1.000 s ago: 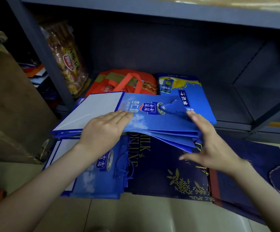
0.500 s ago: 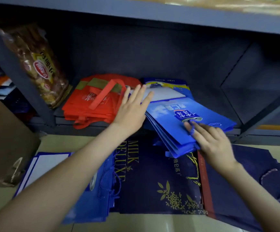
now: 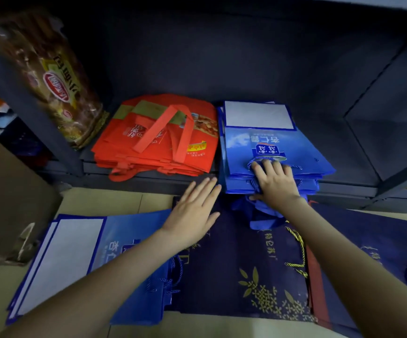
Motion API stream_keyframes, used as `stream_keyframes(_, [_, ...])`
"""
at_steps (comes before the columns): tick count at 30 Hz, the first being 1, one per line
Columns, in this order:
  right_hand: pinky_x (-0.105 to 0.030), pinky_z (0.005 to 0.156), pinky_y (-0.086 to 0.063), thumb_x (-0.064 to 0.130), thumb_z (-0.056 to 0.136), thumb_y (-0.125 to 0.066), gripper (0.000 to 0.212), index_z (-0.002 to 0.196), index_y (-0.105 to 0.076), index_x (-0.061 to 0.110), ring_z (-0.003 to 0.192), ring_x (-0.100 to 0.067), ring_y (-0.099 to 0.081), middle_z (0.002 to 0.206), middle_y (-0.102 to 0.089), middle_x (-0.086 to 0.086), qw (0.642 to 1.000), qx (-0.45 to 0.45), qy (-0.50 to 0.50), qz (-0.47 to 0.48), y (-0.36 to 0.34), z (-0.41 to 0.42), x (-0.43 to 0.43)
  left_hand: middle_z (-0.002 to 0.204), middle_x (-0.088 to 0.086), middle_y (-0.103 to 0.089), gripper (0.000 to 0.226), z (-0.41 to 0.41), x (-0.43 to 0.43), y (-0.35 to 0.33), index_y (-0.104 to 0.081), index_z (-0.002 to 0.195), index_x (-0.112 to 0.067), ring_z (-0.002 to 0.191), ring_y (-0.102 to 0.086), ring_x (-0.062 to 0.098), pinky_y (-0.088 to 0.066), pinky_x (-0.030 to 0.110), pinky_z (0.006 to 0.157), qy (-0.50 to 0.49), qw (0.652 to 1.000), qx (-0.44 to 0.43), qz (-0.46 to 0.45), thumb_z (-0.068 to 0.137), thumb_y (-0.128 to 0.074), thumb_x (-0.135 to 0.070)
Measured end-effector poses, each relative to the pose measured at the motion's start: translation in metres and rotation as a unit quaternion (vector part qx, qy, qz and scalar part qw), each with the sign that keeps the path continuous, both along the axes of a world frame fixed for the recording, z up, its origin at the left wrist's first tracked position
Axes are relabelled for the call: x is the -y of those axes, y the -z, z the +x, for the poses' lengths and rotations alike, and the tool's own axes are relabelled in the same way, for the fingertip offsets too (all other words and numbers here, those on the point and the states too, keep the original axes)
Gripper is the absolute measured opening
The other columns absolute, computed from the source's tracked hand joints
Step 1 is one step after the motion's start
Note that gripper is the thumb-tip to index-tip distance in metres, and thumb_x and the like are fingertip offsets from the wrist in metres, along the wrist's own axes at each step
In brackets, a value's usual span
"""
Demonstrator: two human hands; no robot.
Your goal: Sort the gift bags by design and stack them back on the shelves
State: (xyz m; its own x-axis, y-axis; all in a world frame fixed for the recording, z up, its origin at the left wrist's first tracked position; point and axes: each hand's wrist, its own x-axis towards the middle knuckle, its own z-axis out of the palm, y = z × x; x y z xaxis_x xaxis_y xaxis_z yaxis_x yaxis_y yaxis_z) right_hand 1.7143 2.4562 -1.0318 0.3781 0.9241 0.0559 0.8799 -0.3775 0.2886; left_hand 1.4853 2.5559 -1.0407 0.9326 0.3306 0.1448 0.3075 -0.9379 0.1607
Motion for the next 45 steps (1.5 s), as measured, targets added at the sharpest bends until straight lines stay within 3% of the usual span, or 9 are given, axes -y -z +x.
stream_keyframes(5, [-0.059, 0.104, -0.028, 0.035, 0.046, -0.089, 0.111, 0.137, -0.034, 0.008, 0.128, -0.035, -0.043, 0.137, -0.048, -0.019, 0.991, -0.049, 0.021, 0.120, 0.005, -0.036, -0.002, 0.157, -0.005, 0.006, 0.074, -0.092, 0.023, 0.046, -0.005, 0.150, -0.017, 0.142, 0.018, 0.004, 0.007, 0.027, 0.117, -0.075, 0.989, -0.037, -0.123, 0.093, -0.014, -0.064])
stream_keyframes(9, [-0.048, 0.108, -0.019, 0.018, 0.059, -0.057, 0.081, 0.136, -0.035, 0.008, 0.133, -0.029, -0.032, 0.141, -0.040, -0.016, 0.957, -0.143, -0.055, 0.247, 0.028, -0.137, 0.018, 0.160, 0.004, -0.003, 0.091, -0.193, 0.038, 0.091, -0.005, 0.152, -0.015, 0.147, -0.002, 0.020, -0.002, 0.035, 0.117, -0.036, 0.992, -0.108, -0.061, 0.088, -0.030, -0.074])
stream_keyframes(17, [-0.051, 0.109, -0.019, 0.061, 0.062, -0.069, 0.093, 0.142, -0.043, 0.022, 0.134, -0.024, -0.042, 0.143, -0.048, -0.005, 0.913, -0.163, -0.353, -0.123, 0.098, -0.273, 0.043, 0.150, 0.021, -0.023, 0.087, -0.247, 0.023, 0.126, -0.001, 0.150, -0.003, 0.136, -0.026, 0.037, -0.013, 0.047, 0.112, -0.104, 0.975, -0.196, 0.012, 0.076, -0.036, -0.032])
stream_keyframes(21, [-0.052, 0.108, -0.020, 0.027, 0.085, -0.041, 0.048, 0.127, -0.062, 0.020, 0.121, -0.024, -0.057, 0.129, -0.061, -0.004, 0.919, -0.057, -0.373, -0.112, 0.107, -0.268, 0.032, 0.142, 0.020, -0.039, 0.108, -0.245, 0.017, 0.122, -0.020, 0.144, 0.000, 0.130, -0.034, 0.032, -0.018, 0.047, 0.110, -0.084, 0.973, -0.213, 0.009, 0.064, -0.077, -0.045])
stream_keyframes(29, [-0.057, 0.099, -0.043, 0.008, 0.087, -0.052, 0.055, 0.139, -0.036, 0.003, 0.125, -0.039, -0.050, 0.134, -0.056, -0.014, 0.913, -0.009, -0.409, 0.000, 0.100, -0.230, 0.023, 0.138, 0.018, -0.051, 0.123, -0.244, 0.009, 0.110, -0.022, 0.146, -0.001, 0.131, -0.040, 0.030, -0.034, 0.047, 0.107, -0.057, 0.988, -0.133, 0.049, 0.056, -0.079, -0.063])
stream_keyframes(33, [-0.052, 0.101, -0.043, -0.002, 0.100, -0.019, 0.042, 0.138, -0.037, 0.002, 0.123, -0.038, -0.053, 0.132, -0.057, -0.015, 0.912, -0.027, -0.407, 0.050, 0.084, -0.219, 0.020, 0.131, 0.021, -0.056, 0.075, -0.237, -0.004, 0.092, -0.038, 0.133, -0.005, 0.120, -0.056, 0.032, -0.044, 0.042, 0.100, -0.078, 0.994, -0.060, 0.053, 0.079, -0.057, -0.053])
stream_keyframes(36, [-0.050, 0.106, -0.038, 0.006, 0.091, -0.046, 0.051, 0.140, -0.034, 0.004, 0.127, -0.033, -0.050, 0.135, -0.055, -0.014, 0.906, -0.086, -0.412, 0.037, 0.070, -0.210, 0.017, 0.112, 0.017, -0.068, 0.046, -0.229, -0.014, 0.079, -0.054, 0.122, 0.000, 0.099, -0.068, 0.025, -0.055, 0.036, 0.082, -0.060, 0.996, 0.003, 0.061, 0.080, -0.037, -0.008])
stream_keyframes(41, [-0.016, 0.115, -0.010, 0.006, 0.077, -0.067, 0.089, 0.149, -0.016, 0.021, 0.143, 0.005, -0.009, 0.152, -0.022, 0.000, 0.866, -0.400, -0.281, 0.102, 0.006, -0.182, 0.018, 0.105, 0.009, -0.072, 0.057, -0.219, -0.020, 0.031, -0.072, 0.107, -0.002, 0.091, -0.071, 0.018, -0.056, 0.031, 0.079, -0.034, 0.989, 0.112, 0.095, 0.088, -0.019, 0.005])
stream_keyframes(45, [-0.037, 0.119, -0.013, 0.016, 0.074, -0.072, 0.086, 0.146, -0.024, 0.020, 0.144, -0.012, -0.020, 0.149, -0.030, 0.008, 0.879, -0.341, -0.294, 0.158, -0.039, -0.163, 0.015, 0.107, 0.006, -0.071, 0.052, -0.212, -0.014, -0.006, -0.072, 0.107, -0.004, 0.092, -0.070, 0.015, -0.052, 0.025, 0.085, 0.026, 0.978, 0.177, 0.108, 0.088, -0.025, 0.005])
